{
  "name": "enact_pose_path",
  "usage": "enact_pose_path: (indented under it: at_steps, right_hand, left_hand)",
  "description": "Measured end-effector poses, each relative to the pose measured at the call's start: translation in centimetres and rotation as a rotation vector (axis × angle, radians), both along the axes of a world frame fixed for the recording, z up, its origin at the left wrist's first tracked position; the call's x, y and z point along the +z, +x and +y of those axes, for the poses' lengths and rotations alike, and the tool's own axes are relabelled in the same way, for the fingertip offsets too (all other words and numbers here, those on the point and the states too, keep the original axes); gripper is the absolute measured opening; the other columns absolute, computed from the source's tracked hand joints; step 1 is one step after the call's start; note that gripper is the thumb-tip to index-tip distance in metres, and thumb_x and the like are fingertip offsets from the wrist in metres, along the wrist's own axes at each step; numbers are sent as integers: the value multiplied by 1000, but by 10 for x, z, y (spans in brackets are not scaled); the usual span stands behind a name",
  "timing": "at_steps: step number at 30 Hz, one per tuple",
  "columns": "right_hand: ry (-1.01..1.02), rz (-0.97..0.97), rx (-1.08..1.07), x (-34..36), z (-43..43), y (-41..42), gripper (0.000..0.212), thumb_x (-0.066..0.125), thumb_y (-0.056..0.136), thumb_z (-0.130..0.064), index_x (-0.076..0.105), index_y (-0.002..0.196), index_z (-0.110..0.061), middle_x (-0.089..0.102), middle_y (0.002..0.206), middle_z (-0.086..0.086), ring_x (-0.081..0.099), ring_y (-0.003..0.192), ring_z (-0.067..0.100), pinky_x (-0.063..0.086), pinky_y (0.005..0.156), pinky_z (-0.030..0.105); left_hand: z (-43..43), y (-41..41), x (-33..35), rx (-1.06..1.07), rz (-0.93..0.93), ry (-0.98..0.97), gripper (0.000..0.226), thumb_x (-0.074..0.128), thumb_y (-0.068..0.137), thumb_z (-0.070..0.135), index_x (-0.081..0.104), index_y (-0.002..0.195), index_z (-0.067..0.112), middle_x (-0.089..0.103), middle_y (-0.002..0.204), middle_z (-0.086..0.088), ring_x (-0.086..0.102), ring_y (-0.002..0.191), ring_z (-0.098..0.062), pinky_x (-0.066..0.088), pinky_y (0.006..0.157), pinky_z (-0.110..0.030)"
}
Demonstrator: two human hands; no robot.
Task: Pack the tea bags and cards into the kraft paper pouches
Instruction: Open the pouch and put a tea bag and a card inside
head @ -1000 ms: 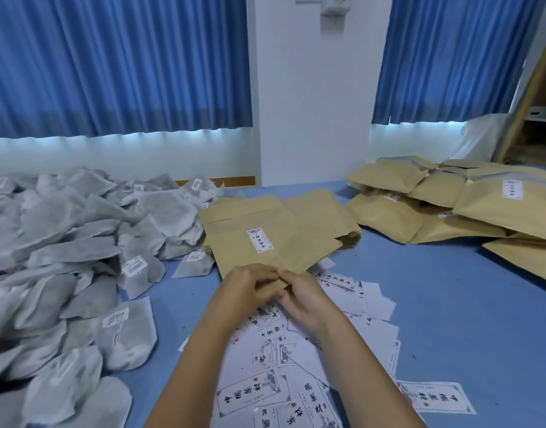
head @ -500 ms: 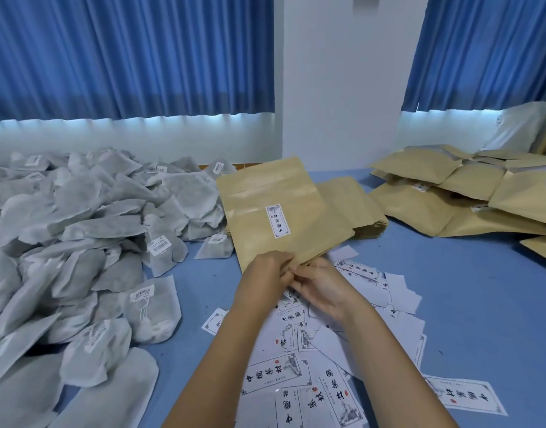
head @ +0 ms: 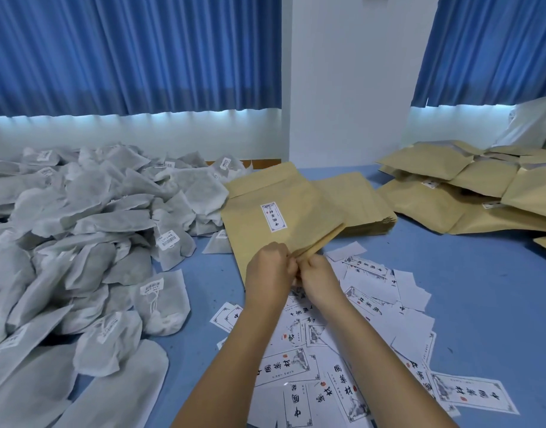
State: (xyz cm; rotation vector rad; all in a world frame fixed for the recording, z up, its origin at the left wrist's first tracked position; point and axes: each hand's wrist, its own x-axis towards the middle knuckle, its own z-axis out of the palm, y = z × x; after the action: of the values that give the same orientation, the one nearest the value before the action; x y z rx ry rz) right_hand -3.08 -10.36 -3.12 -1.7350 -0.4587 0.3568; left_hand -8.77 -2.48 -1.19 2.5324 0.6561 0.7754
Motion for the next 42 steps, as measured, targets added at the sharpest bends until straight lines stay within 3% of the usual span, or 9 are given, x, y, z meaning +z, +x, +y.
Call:
enact_pose_path:
  at_steps: [4,12,23,26,28,30,34,37,42]
  right_hand:
    - [53,92,24,-1,7,-8,27,33,100,-4,59,96,2,70,93,18,72,78,24,57,74,32]
    - [419,328,-51,5,-3,-5,24,44,86,7,66,90,0,71,82,19,71,72,30,60,62,37]
    - [401,347,-119,7,-17,13,45,34,91,9,63,110,-19,46,57,9,32,39,16,24,34,20]
    - [462,334,-165,14,-19,10,33,31,92,9,58,93,-10,44,48,5,34,35,10,24,33,20]
    - [549,358,-185,20,-22,10,27,33,94,7,51,83,-9,41,52,6,36,35,8,26,36,20]
    - [598,402,-227,23,-24,10,25,37,96,4,50,81,-11,45,60,4,41,42,9,33,36,17]
    - [611,420,-247,25,-22,9,23,41,98,0,52,84,-16,52,73,2,49,49,8,40,40,14]
    - [602,420,-253,26,-21,7,23,42,98,-1,52,84,-16,53,75,2,50,52,9,41,41,15]
    - [600,441,-265,23,-21,5,21,46,96,-1,54,85,-17,55,84,2,51,67,15,45,42,14]
  left_hand:
    - [14,-4,6,157,-241,-62,7,52,87,8,49,81,6,57,68,-15,50,62,-31,31,53,-34]
    - [8,-6,-3,26,69,233,48,51,85,5,55,127,29,52,118,3,56,97,-20,35,62,-28]
    - [17,-38,29,-48,-753,22,51,40,51,-17,74,82,5,71,87,-2,62,83,-10,47,75,-14]
    - [21,-44,41,-245,-561,-120,47,49,70,-18,72,103,8,61,113,-3,58,100,-14,44,88,-15]
    - [25,-52,42,-255,-322,-238,39,60,90,23,55,129,23,42,137,-2,41,126,-19,37,104,-30]
    - [38,-64,33,83,12,-214,63,39,86,66,35,141,36,16,154,-5,6,144,-28,17,114,-53]
    - [62,-108,16,687,628,-220,74,30,89,69,14,150,31,-7,156,-16,-18,138,-48,11,99,-77]
    - [69,-119,7,682,703,-417,67,41,90,62,14,147,39,2,152,-15,-5,136,-50,25,94,-73]
    - [71,-107,2,577,477,-168,32,54,92,20,51,123,28,30,134,-9,27,123,-35,47,87,-49]
